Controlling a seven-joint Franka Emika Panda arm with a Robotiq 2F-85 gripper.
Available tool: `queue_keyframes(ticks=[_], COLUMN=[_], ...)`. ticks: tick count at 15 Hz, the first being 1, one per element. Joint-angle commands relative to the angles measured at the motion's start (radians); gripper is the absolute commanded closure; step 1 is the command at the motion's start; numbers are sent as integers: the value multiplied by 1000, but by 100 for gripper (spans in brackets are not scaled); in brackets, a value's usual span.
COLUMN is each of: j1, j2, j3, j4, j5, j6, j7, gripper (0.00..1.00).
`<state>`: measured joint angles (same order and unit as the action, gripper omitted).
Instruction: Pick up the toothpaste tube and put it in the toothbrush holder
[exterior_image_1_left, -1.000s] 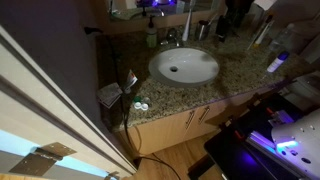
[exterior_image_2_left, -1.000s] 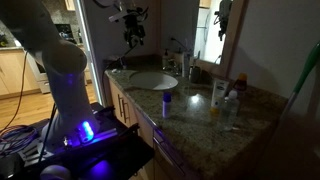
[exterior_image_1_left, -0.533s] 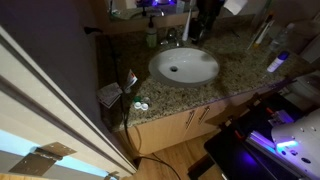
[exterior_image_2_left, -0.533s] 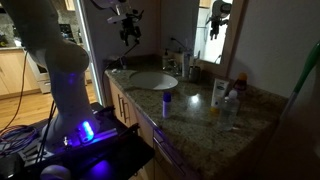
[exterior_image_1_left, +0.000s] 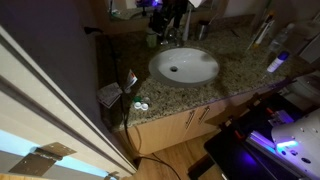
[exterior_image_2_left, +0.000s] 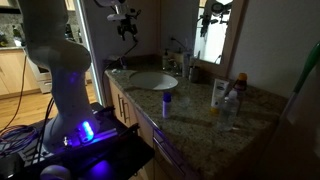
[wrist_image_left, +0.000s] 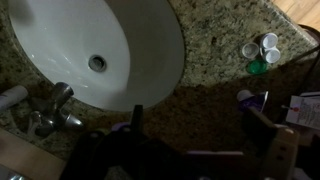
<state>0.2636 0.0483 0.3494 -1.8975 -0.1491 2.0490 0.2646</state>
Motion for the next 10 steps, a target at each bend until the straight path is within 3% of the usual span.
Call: queue_keyframes(ticks=[1, 5, 10], j1=[42, 95, 129], j2=[66, 152, 172], j3=[-3, -5, -22], j4=[7, 12, 7], j5=[64, 131, 124], j6=[77, 235, 231], j7=[37, 128, 170], gripper=[0, 0, 0])
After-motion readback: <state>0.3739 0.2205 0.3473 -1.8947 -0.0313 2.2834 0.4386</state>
